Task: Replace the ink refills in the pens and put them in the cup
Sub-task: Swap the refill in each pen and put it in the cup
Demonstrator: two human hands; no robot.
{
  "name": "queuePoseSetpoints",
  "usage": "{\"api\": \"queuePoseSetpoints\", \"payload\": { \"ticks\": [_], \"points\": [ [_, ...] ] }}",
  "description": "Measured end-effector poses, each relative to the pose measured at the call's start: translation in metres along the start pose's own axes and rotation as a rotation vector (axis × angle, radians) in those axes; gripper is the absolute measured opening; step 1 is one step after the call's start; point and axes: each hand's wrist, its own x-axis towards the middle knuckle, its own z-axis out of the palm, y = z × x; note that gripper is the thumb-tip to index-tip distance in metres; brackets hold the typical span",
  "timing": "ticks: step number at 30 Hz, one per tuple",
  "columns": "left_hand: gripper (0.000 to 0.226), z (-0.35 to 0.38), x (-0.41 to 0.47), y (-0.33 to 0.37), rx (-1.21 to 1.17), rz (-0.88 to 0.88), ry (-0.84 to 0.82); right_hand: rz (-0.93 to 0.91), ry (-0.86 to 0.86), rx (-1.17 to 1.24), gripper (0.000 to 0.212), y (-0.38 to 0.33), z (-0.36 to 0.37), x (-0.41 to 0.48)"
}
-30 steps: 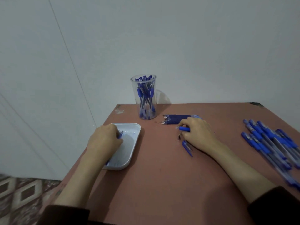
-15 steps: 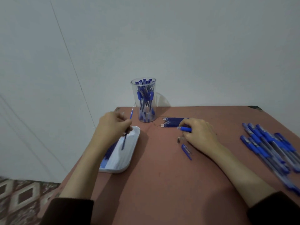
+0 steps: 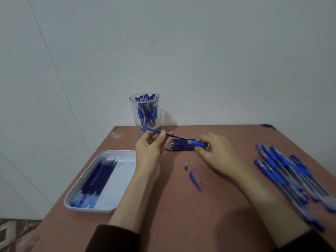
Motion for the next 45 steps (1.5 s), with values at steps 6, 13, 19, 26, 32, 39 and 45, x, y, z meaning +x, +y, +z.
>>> {"api": "queuePoseSetpoints", "payload": {
  "ticks": [6, 13, 19, 26, 32, 39, 45],
  "points": [
    [0.017, 0.001, 0.0, -0.005, -0.024, -0.014, 0.015, -0.028, 0.036, 0.041, 0.01, -0.002, 0.003, 0.0],
    [0.014, -0.001, 0.003, -0.005, -0.023, -0.01, 0.011, -0.011, 0.054, 0.048, 0.012, -0.002, 0.003, 0.001],
    [0.012, -0.001, 0.003, -0.007, -0.014, -0.027, 0.008, -0.025, 0.068, 0.046, 0.014, -0.004, 0.001, 0.0],
    [0.013, 0.0, -0.001, -0.016, 0.112, -0.067, -0.106, -0.071, 0.062, 0.096, 0.012, -0.008, 0.005, -0.002],
    [0.028, -0.003, -0.002, -0.021, 0.317, -0.102, -0.28, 0.05, 0.094, 0.462, 0.021, -0.008, 0.002, 0.0],
    [0.027, -0.012, -0.003, -0.017, 1.155, 0.025, -0.517, 0.297, 0.16, 0.938, 0.016, -0.009, -0.009, 0.003],
    [0.018, -0.013, -0.003, -0.017, 1.163, 0.09, -0.515, 0.313, 0.134, 0.937, 0.013, -0.008, -0.009, 0.001]
  ]
}}
